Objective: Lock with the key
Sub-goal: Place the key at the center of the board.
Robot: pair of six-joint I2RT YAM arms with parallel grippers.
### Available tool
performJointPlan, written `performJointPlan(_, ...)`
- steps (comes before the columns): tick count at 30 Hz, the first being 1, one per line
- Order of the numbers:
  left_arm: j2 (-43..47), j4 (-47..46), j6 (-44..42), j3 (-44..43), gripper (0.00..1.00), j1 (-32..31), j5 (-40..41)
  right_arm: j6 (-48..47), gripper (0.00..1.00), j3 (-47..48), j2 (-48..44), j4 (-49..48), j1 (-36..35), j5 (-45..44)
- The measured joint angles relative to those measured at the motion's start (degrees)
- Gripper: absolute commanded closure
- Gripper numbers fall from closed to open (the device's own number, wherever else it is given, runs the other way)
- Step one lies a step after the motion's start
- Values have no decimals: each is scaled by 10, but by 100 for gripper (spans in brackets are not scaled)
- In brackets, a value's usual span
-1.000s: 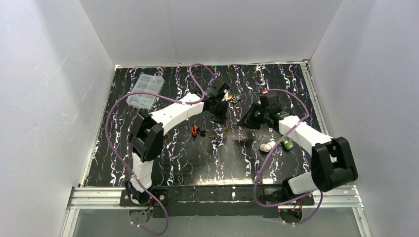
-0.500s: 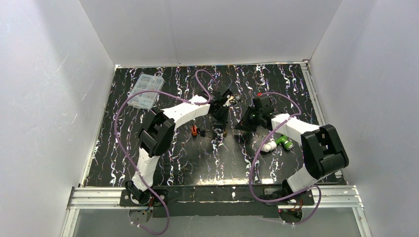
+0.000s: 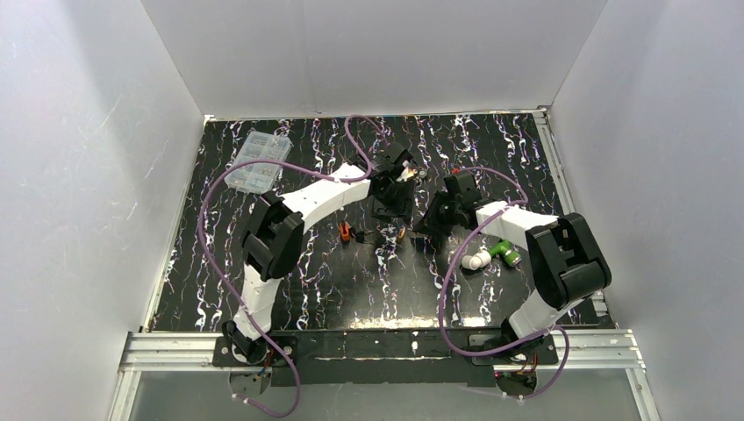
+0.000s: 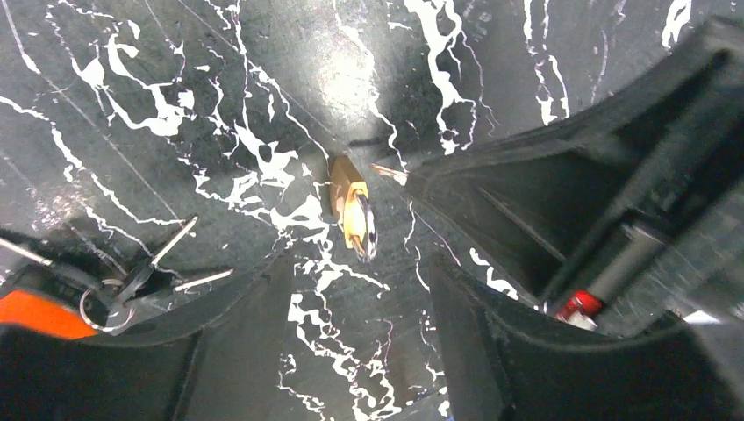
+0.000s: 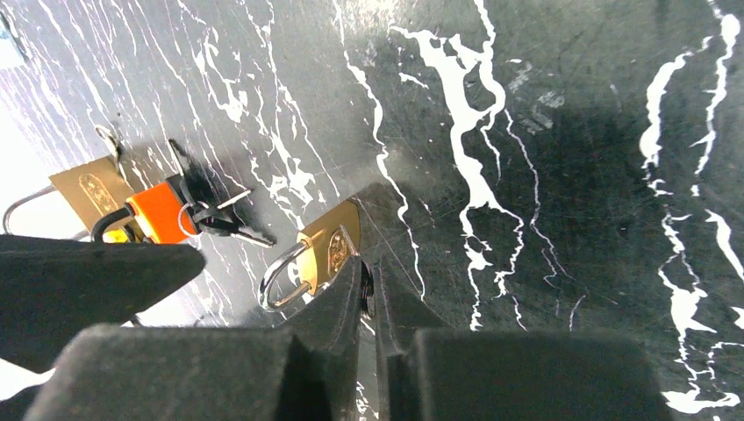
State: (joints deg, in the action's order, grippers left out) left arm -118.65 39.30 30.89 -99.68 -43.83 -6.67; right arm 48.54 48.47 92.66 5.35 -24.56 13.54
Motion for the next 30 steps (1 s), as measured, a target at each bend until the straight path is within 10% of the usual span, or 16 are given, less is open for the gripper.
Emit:
performJointPlan(13, 153, 61, -53, 17, 16, 64, -2, 12, 42, 0, 2, -5, -11, 13)
performJointPlan(30, 261, 74, -75, 91, 6, 87, -19, -29, 37, 151, -22, 125, 32, -56)
